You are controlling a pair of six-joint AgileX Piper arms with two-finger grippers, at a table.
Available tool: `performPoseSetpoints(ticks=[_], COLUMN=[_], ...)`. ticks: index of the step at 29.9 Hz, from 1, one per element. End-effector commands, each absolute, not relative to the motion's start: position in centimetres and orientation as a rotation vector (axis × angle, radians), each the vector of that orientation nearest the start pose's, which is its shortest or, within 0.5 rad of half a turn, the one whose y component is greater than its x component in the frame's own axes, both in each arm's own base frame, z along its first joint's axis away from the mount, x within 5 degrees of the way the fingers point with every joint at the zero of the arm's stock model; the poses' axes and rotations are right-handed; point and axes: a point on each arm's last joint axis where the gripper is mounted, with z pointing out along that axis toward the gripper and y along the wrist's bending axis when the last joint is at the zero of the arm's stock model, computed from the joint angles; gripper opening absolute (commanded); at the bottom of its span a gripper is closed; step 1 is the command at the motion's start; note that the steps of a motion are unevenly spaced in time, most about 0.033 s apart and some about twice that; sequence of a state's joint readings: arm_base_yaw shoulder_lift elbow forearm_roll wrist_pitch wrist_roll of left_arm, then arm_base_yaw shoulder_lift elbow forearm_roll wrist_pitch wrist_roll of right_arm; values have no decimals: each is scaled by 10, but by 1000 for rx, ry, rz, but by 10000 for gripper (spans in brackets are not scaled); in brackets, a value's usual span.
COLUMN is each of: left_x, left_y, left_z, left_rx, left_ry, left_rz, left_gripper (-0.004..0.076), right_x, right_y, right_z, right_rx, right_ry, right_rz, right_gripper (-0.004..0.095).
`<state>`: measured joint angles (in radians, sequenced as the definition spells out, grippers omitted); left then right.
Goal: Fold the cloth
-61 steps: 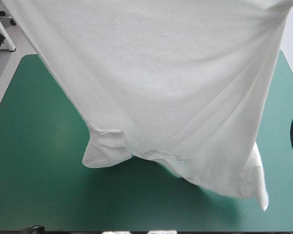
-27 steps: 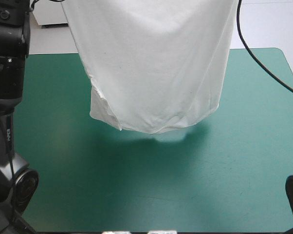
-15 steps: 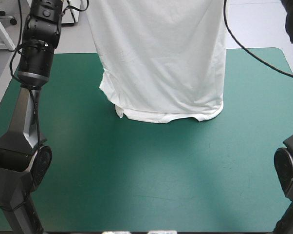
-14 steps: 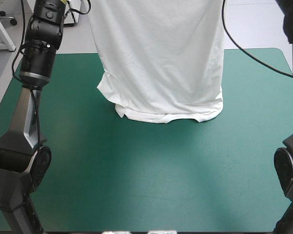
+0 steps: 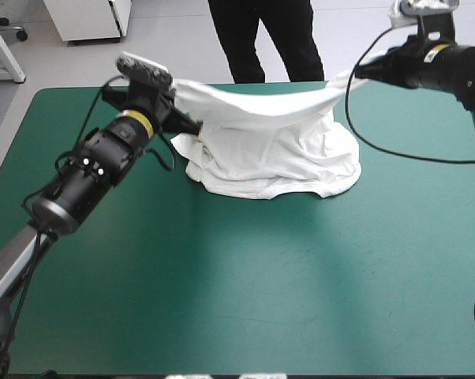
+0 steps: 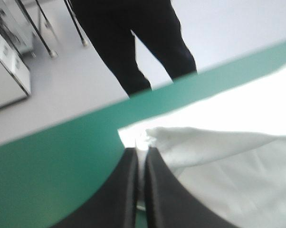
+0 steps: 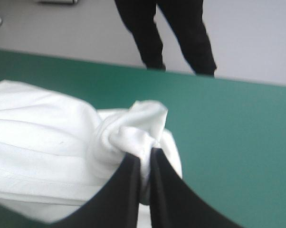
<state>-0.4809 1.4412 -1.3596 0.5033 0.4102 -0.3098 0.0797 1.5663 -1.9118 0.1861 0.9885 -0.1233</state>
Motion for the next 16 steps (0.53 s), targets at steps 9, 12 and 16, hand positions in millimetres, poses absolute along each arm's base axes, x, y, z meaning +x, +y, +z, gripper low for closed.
performPoseSetpoints(ticks=[9, 12, 16], left_x=[209, 193, 177], left_y=[-120, -117, -114], left_z=[351, 327, 291], left_rx=[580, 566, 594], left_ry=[2224, 2365, 2537], left_rz=[-157, -221, -255], left_gripper=[-9, -9, -9], right_x=[241, 218, 190], right_y=[34, 34, 32], right_z=[379, 343, 302], right_rx=[-217, -205, -205], right_ry=[2538, 2655, 2819], right_rz=[238, 275, 296], right_gripper=[-17, -17, -17])
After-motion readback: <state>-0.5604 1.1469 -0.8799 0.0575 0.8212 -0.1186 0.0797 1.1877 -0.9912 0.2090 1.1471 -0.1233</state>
